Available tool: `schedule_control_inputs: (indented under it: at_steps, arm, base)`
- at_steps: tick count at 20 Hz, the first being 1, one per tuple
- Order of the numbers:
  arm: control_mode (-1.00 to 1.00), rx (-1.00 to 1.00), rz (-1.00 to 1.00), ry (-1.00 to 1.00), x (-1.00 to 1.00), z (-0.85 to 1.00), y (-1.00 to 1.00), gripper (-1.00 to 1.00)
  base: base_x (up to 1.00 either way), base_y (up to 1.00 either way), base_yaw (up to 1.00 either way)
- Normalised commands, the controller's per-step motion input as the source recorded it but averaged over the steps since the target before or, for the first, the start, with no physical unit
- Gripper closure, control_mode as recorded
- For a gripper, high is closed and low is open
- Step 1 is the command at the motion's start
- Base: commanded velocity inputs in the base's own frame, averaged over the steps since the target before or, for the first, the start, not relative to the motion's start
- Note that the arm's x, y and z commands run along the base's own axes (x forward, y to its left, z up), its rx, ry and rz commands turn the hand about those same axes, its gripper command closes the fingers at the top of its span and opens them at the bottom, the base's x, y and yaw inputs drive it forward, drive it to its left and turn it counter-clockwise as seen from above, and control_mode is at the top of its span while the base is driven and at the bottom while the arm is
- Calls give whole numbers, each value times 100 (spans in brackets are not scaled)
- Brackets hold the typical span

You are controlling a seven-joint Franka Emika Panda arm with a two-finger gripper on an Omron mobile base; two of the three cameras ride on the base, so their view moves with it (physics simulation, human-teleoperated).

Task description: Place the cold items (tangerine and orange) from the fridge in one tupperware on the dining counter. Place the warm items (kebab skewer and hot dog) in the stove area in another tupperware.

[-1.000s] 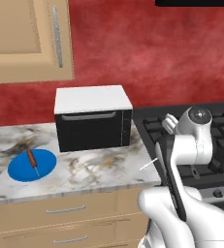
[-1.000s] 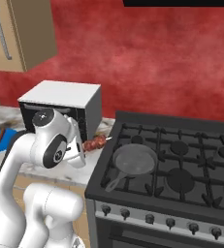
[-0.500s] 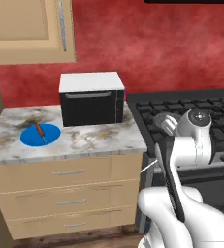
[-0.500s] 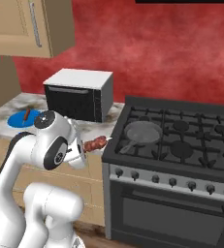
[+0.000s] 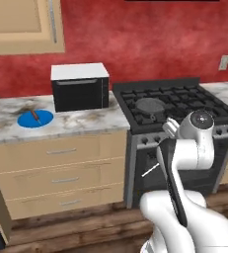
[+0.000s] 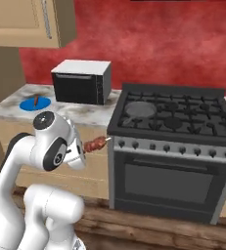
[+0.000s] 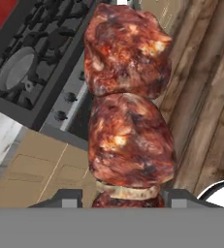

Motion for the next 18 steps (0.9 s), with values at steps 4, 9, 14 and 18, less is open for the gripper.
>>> schedule_control_inputs:
  at_steps: [4,9,14,18]
  arm:
    - [100,0,0,0,0,0,0,100]
    - [100,0,0,0,0,0,0,100]
    - [100,0,0,0,0,0,0,100]
    - [100,0,0,0,0,0,0,100]
  base:
    - [-48,29,-51]
    - [-43,29,-67]
    - [-74,43,-67]
    - [-100,12,-60]
